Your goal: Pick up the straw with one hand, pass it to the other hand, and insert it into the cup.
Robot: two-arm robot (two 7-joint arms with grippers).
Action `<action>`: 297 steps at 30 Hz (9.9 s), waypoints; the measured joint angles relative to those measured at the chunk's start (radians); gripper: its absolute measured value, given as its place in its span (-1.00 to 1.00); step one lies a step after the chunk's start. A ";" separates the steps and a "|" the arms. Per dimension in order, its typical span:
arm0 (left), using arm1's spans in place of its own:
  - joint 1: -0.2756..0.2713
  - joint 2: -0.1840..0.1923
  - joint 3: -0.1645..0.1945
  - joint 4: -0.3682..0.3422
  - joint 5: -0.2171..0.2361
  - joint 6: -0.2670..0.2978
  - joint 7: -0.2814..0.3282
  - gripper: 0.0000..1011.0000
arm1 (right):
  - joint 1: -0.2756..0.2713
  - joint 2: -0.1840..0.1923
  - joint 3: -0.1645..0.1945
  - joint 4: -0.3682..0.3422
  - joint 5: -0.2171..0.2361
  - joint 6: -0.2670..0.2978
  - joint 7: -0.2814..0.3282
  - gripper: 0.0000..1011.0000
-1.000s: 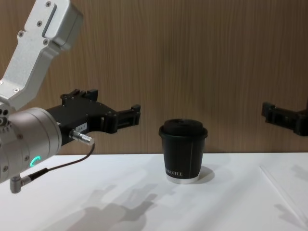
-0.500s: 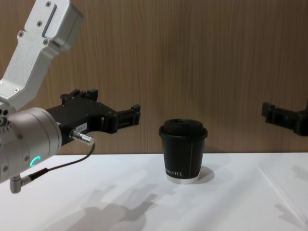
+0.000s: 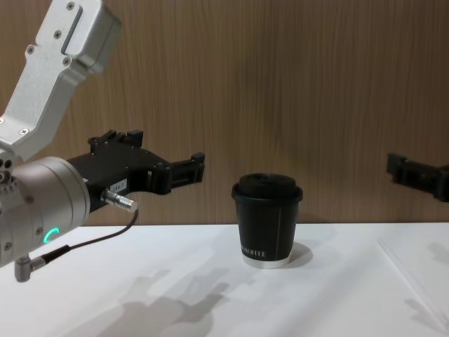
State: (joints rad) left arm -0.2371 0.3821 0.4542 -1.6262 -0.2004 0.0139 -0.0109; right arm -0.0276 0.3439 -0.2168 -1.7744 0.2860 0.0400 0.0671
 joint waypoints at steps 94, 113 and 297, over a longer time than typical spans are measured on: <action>0.000 0.000 0.000 0.000 0.000 0.000 0.000 0.98 | -0.015 -0.002 0.037 0.081 -0.016 0.363 0.075 0.98; 0.000 0.000 0.000 0.000 0.000 0.000 0.000 0.98 | -0.015 -0.021 0.043 0.083 -0.014 0.379 0.085 0.91; 0.000 0.000 0.000 0.000 0.000 0.000 0.000 0.98 | 0.158 0.355 -0.028 -0.012 -0.131 -0.226 0.516 -1.00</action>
State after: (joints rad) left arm -0.2372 0.3821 0.4542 -1.6262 -0.2004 0.0139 -0.0109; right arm 0.1306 0.6985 -0.2452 -1.7862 0.1549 -0.1864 0.5828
